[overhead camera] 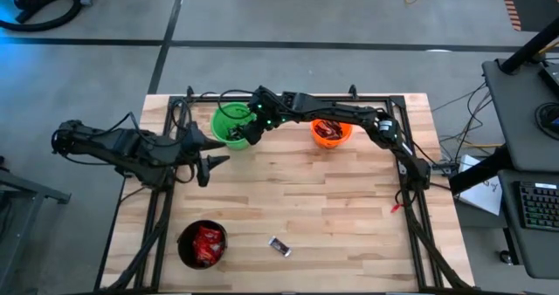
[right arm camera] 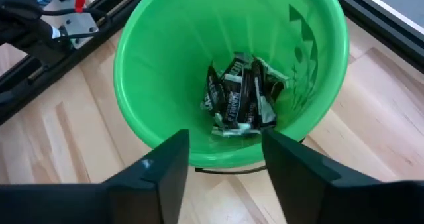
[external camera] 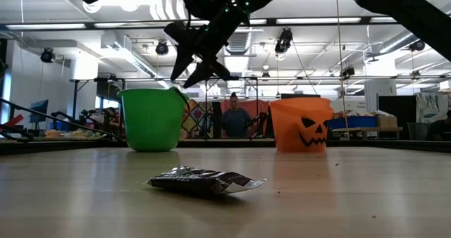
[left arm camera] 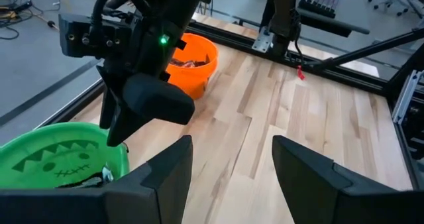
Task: Sort candy
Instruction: Put the black chocolate into the green bucket
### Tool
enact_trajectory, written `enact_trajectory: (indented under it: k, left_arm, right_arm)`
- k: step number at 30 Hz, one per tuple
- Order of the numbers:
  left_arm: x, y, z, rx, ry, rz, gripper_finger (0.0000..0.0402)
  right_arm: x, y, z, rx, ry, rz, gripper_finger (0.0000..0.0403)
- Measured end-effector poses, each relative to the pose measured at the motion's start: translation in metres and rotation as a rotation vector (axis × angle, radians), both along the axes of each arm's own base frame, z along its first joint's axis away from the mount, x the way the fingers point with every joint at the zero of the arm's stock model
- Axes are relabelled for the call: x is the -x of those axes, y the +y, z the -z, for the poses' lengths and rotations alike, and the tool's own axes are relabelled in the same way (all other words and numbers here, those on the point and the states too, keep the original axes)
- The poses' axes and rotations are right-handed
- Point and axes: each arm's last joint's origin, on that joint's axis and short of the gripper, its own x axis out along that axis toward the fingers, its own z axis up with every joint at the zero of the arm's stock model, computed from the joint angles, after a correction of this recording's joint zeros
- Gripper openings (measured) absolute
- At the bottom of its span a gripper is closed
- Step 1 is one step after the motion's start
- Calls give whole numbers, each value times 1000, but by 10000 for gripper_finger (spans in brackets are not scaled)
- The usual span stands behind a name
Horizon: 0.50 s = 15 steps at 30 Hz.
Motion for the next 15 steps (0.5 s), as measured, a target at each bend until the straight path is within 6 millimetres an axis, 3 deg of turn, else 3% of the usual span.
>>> enact_trajectory:
  k: [7, 15]
  left_arm:
    - [-12, -3, 8, -13, 56, 4, 191]
    - [-40, -16, 26, 53, 169, 154, 191]
  right_arm:
    - [11, 4, -17, -7, 12, -8, 210]
    - [51, 39, -82, 79, 15, -137, 205]
